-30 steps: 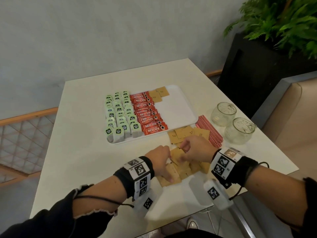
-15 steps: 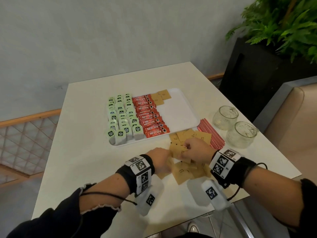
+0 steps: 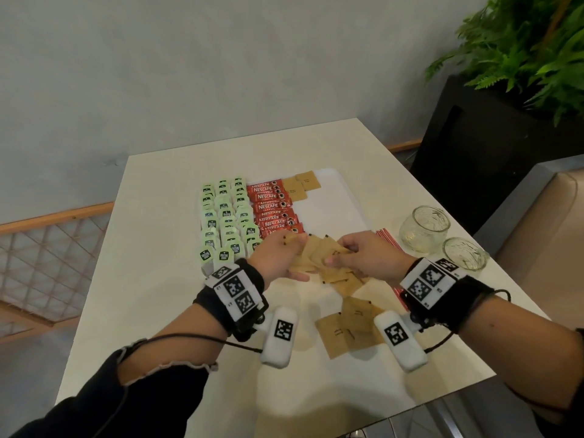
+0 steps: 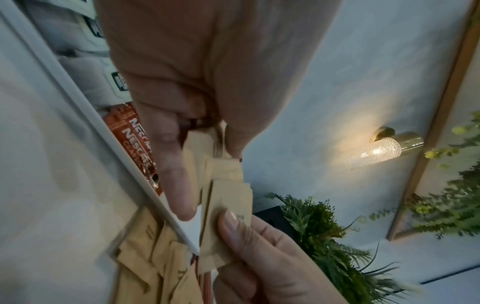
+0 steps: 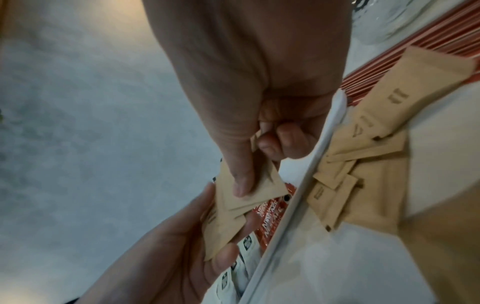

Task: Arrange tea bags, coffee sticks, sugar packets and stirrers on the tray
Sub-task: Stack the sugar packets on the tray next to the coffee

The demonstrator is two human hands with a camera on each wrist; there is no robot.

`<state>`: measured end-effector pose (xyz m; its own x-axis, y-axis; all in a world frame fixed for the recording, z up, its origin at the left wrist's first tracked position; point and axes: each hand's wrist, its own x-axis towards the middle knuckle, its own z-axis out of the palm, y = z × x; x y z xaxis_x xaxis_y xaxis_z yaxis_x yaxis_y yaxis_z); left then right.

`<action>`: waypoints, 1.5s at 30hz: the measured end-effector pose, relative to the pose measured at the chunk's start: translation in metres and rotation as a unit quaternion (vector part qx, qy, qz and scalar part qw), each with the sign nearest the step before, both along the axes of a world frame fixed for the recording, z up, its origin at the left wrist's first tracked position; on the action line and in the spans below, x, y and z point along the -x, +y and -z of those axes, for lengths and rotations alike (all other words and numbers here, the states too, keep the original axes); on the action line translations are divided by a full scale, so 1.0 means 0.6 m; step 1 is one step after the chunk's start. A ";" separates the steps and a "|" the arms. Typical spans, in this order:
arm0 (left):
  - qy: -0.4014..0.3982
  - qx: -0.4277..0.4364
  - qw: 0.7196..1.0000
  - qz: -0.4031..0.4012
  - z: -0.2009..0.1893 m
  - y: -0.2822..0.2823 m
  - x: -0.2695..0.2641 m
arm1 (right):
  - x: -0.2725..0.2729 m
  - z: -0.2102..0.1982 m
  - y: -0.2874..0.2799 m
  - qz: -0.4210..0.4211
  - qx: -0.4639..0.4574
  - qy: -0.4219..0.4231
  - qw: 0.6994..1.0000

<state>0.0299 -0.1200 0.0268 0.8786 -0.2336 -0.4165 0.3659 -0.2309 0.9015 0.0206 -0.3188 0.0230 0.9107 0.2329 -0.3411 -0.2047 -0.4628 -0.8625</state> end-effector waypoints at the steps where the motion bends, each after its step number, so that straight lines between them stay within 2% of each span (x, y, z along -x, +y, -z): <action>1: 0.003 0.014 1.000 0.004 -0.001 -0.004 -0.005 | -0.007 -0.004 0.003 0.001 -0.003 -0.004 1.000; 4: -0.030 0.019 0.999 0.011 -0.008 -0.009 -0.021 | -0.028 -0.017 0.009 0.025 -0.019 -0.024 0.999; 8: -0.048 0.007 0.998 -0.030 -0.015 0.001 -0.041 | -0.056 -0.025 0.007 0.067 -0.038 -0.050 0.996; 11: -0.055 -0.014 0.996 -0.063 -0.018 0.015 -0.057 | -0.071 -0.036 0.001 0.021 -0.053 -0.052 0.997; 14: -0.072 -0.040 0.995 -0.052 -0.022 0.025 -0.069 | -0.084 -0.048 0.003 -0.062 -0.002 -0.053 0.997; 18: -0.054 -0.010 0.998 0.007 -0.022 0.021 -0.070 | -0.113 -0.051 0.013 -0.042 0.048 -0.075 0.995; 21: -0.057 -0.004 0.998 -0.003 -0.018 0.015 -0.076 | -0.138 -0.049 0.021 -0.019 0.026 -0.076 0.997; 25: -0.047 0.029 0.998 -0.042 -0.016 0.012 -0.095 | -0.163 -0.048 0.035 0.000 -0.047 -0.045 0.998; 30: -0.045 0.022 0.995 -0.088 -0.014 0.018 -0.133 | -0.197 -0.042 0.038 0.005 -0.107 -0.020 0.994; 33: -0.043 0.021 0.993 -0.107 -0.014 0.025 -0.157 | -0.237 -0.034 0.033 0.011 -0.058 -0.046 0.997; 36: -0.026 0.031 0.989 -0.143 -0.010 0.036 -0.183 | -0.292 -0.012 0.016 0.082 0.047 -0.096 0.991; 40: -0.012 0.053 0.985 -0.162 -0.003 0.054 -0.211 | -0.348 0.016 0.005 0.139 0.160 -0.092 0.973; 45: 0.000 0.072 0.984 -0.166 0.008 0.074 -0.224 | -0.393 0.035 0.015 0.131 0.189 -0.100 0.968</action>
<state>0.1642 -0.0754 0.0218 0.9165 0.0093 -0.4000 0.3996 0.0304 0.9162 0.2567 -0.3095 0.0019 0.9784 -0.1216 -0.1669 -0.2034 -0.7075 -0.6768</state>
